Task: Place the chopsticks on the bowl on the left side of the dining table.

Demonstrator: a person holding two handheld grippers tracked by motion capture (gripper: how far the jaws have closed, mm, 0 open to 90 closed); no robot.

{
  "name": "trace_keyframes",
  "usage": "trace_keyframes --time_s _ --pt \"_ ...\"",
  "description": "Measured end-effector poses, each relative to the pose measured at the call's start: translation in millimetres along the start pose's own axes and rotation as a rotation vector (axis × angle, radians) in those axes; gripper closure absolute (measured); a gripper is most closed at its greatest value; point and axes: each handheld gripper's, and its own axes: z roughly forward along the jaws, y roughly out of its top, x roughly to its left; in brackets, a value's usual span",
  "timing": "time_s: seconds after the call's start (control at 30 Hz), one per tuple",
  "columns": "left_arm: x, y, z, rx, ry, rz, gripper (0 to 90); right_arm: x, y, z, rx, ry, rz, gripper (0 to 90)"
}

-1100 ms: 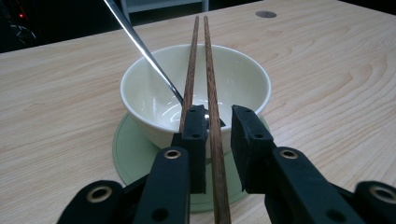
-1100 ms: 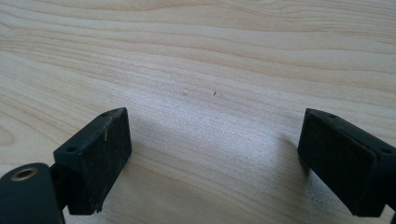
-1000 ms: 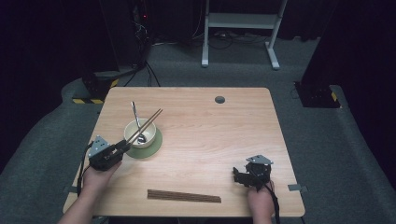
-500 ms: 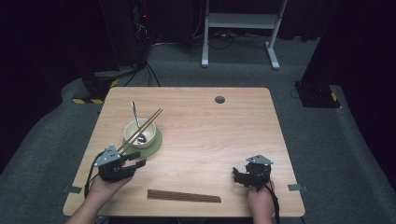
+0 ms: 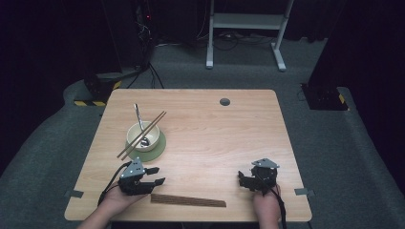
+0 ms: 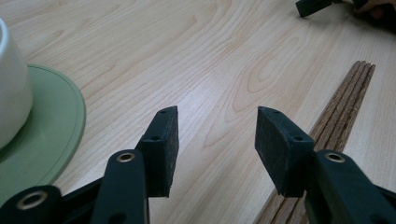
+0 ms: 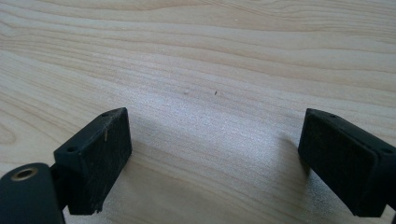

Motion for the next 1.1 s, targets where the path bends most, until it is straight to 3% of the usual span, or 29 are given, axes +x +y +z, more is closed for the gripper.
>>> trace_keyframes --time_s 0.13,0.27,0.5,0.77,0.83,0.9,0.97,1.1 --pt "7.2 -0.6 -8.5 -0.027 0.047 -0.027 48.7 0.0 0.0 0.0 0.0 0.0 0.0 9.3" --pt "19.7 -1.2 -28.5 -0.077 0.126 -0.051 48.0 0.1 0.5 0.5 0.001 -0.001 0.003 8.8" --pt "47.1 -10.7 -53.5 -0.093 0.22 -0.145 46.9 0.0 1.0 1.0 0.001 0.0 0.002 8.9" --pt "61.3 -18.8 -64.1 -0.104 0.354 -0.188 38.4 1.1 0.5 0.0 0.002 -0.01 0.004 9.8" --pt "63.8 -19.5 -64.5 -0.107 0.373 -0.194 36.7 4.0 4.2 -1.2 0.029 -0.021 0.011 13.5" --pt "66.3 -21.2 -62.7 -0.094 0.395 -0.183 35.4 10.2 10.3 -4.0 0.038 -0.043 -0.019 13.3" --pt "68.6 -22.6 -62.2 -0.087 0.415 -0.181 34.7 16.8 15.6 -8.1 0.007 -0.032 -0.039 13.3" --pt "71.0 -24.1 -67.6 -0.126 0.409 -0.193 36.9 31.8 25.5 -11.9 -0.027 -0.011 -0.068 13.4"
